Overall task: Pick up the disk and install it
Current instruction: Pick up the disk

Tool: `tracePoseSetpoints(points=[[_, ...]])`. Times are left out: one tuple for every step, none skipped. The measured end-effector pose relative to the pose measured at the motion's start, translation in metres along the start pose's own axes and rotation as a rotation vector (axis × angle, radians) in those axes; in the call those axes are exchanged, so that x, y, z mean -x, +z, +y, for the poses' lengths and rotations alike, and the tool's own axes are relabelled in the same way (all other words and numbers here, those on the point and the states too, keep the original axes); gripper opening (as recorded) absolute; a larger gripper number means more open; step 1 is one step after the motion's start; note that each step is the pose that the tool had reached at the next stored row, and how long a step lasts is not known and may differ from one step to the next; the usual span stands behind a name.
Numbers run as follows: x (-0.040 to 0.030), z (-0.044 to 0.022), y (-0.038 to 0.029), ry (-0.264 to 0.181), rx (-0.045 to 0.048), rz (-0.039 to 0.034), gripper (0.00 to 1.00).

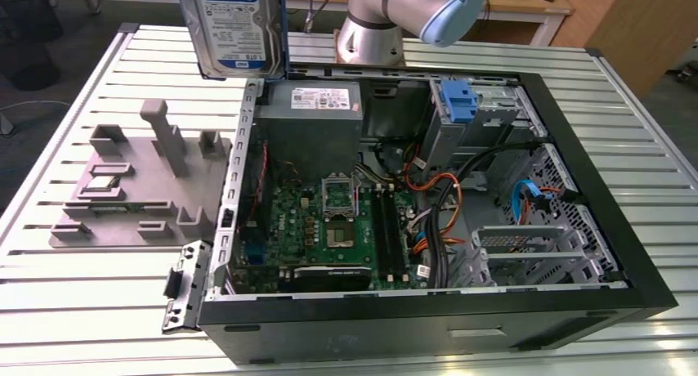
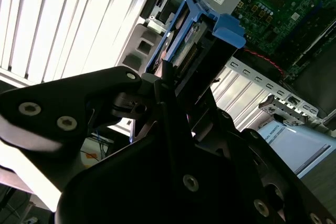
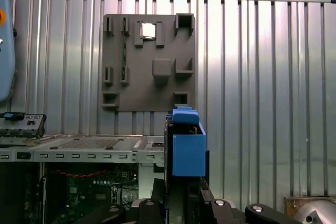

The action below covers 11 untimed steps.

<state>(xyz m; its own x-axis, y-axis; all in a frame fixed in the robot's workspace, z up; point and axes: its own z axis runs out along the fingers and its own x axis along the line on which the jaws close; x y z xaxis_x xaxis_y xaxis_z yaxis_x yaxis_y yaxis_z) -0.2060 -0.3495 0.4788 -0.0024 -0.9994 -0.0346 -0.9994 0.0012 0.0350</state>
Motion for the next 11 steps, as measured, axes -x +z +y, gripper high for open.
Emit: tracePoseSetpoints(points=[[0.0,-0.0002,-0.0001,0.0,0.0001,0.0001,0.35],[0.0,-0.0011,-0.0002,0.0,0.0001,0.0002,0.35],[0.0,-0.0025,-0.0002,0.0,0.0001,0.0001,0.35],[0.0,-0.0043,-0.0002,0.0,0.0,0.0,0.35],[0.0,-0.0064,-0.0003,0.0,0.0001,0.0001,0.35],[0.0,-0.0088,-0.0004,0.0,0.0,0.0001,0.35],[0.0,-0.0116,-0.0004,0.0,0.0,0.0,0.35],[0.0,-0.0147,-0.0006,0.0,0.0001,0.0,0.35],[0.0,-0.018,-0.0007,0.0,0.0003,0.0001,0.35],[0.0001,-0.0216,-0.0008,0.0,0.0004,0.0001,0.35],[0.0,-0.025,-0.0009,0.0,0.0004,0.0,0.35]])
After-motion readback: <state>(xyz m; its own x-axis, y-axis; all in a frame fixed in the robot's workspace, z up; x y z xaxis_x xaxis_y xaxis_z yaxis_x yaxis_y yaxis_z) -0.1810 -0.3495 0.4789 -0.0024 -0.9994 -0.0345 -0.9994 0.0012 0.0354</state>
